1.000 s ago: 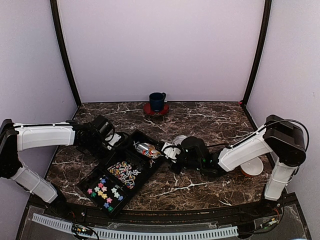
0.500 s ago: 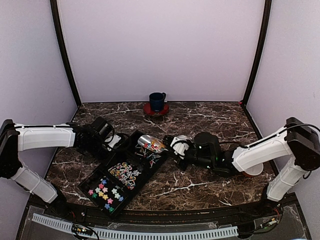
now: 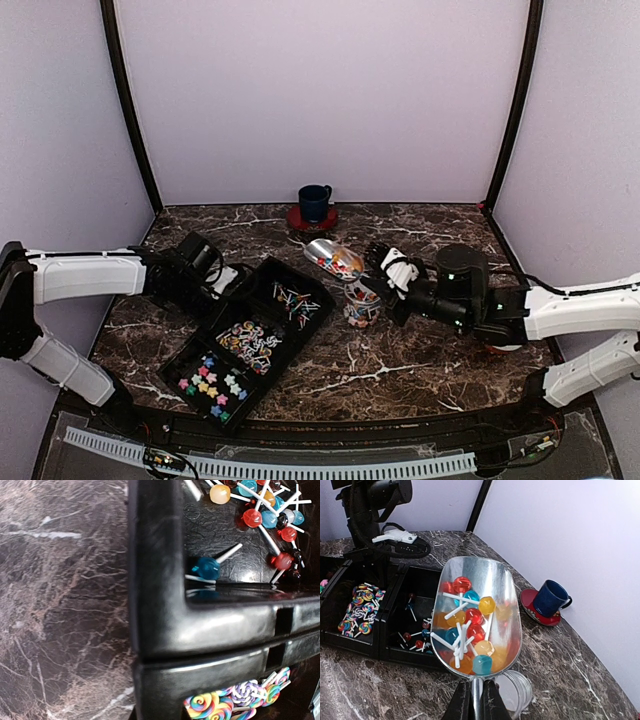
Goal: Pack the candies
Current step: Place the fake candies in the packing bottle.
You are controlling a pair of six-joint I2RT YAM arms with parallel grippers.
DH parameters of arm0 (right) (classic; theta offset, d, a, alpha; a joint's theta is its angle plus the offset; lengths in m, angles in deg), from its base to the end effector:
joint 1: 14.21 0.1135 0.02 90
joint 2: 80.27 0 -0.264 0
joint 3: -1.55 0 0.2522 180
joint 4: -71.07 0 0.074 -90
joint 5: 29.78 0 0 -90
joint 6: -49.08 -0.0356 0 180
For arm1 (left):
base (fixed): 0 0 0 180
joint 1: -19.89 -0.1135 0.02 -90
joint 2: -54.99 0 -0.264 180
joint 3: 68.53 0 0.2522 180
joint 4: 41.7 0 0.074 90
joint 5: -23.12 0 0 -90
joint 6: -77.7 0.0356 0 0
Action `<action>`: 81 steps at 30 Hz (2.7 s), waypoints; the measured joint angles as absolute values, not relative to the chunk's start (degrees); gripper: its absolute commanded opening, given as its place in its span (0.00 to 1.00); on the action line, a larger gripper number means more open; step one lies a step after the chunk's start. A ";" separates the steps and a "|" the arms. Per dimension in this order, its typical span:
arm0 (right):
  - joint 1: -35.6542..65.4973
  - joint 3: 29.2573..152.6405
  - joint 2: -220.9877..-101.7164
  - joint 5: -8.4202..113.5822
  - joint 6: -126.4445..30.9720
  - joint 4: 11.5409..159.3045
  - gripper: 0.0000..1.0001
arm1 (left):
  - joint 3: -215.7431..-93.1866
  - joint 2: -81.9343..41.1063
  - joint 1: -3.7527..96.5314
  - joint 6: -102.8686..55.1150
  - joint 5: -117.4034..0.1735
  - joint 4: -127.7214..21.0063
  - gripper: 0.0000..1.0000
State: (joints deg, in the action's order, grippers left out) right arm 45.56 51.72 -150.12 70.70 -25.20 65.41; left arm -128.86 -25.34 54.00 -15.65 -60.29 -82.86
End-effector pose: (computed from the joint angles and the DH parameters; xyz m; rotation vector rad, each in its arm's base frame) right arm 0.1427 0.2320 0.2500 -1.0127 1.5215 0.3789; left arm 0.2174 -0.1522 0.1917 0.7484 2.5712 -0.3671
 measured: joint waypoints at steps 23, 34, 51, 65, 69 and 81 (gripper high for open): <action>45.34 62.84 -135.60 81.63 -32.21 114.96 0.00 | -128.73 -24.73 51.55 -15.72 -58.89 -81.98 0.00; 45.32 66.71 -138.62 84.52 -28.47 122.39 0.00 | -128.51 -24.64 51.51 -15.72 -58.91 -81.98 0.00; 44.97 69.29 -146.36 85.28 -26.24 124.86 0.00 | -128.49 -24.36 51.22 -15.72 -58.91 -81.98 0.00; 44.93 77.14 -152.08 87.55 -25.76 133.60 0.00 | -128.32 -23.64 51.18 -15.72 -58.89 -82.01 0.00; 44.93 78.80 -152.67 87.69 -25.30 135.92 0.00 | -128.32 -23.64 50.94 -15.72 -58.87 -82.01 0.00; 45.06 83.91 -154.01 87.18 -24.52 139.00 0.00 | -128.32 -23.64 49.15 -15.72 -58.89 -82.05 0.00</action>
